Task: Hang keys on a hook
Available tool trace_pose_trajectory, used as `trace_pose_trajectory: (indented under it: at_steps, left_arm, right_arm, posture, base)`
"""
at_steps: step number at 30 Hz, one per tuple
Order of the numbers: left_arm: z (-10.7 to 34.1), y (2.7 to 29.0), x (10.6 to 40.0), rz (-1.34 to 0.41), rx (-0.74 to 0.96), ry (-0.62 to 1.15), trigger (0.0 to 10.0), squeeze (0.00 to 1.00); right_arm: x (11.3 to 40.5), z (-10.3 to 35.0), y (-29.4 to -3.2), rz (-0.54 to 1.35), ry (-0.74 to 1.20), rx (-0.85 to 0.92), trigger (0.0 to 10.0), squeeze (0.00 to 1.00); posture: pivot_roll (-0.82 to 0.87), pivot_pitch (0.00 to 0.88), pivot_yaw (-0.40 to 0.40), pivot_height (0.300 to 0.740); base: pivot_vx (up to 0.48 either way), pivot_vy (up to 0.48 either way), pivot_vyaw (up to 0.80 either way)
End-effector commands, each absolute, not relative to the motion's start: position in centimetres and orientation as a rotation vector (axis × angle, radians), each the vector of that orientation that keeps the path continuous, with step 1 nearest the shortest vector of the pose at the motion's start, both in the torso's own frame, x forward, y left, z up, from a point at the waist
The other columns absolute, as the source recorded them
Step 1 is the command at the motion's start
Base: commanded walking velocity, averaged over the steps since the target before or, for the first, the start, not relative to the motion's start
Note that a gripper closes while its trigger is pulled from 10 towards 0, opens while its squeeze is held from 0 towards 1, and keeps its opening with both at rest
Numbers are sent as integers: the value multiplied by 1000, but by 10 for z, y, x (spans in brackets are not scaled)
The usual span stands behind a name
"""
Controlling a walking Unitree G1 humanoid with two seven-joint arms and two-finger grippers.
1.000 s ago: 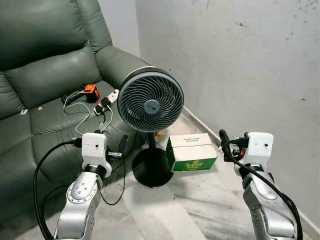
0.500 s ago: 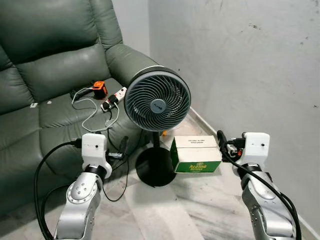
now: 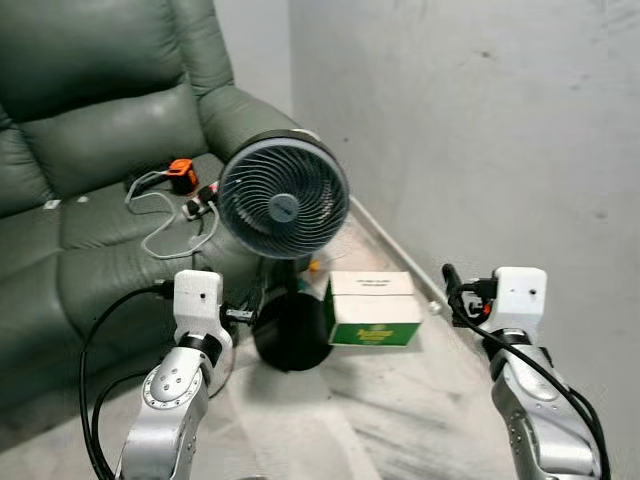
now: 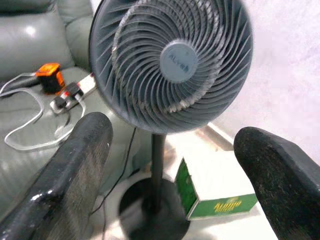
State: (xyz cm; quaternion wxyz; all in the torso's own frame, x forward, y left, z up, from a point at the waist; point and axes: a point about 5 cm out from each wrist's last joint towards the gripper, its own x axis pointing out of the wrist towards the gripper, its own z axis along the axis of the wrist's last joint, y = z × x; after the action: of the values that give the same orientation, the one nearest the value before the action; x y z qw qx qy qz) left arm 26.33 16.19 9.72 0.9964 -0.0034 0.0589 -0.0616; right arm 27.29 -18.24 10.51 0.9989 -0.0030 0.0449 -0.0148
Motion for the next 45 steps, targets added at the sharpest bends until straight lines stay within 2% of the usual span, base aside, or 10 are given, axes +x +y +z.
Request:
trace_pose_trajectory:
  at_steps: [1,6,34,45]
  left_arm:
    - [100,162,264,-124,-8,108,10000,0]
    - [99,162,264,-124,-8,109,10000,0]
    - [97,162,266,-89,-53,123,10000,0]
    - [98,162,266,-86,-54,127,10000,0]
  right_arm:
    - [273,107,-183,-30,85,-16,10000,0]
    - [273,107,-183,-30,85,-16,10000,0]
    - [277,108,-182,-16,90,-15,10000,0]
    - [278,108,-184,-22,101,-13,10000,0]
  posture:
    - [57,130,48,740]
    - [55,134,49,740]
    - [56,118,49,740]
    - [54,131,48,740]
  base:
    - [0,-371,0]
    - [0,-370,0]
    - [0,0,0]
    - [0,0,-777]
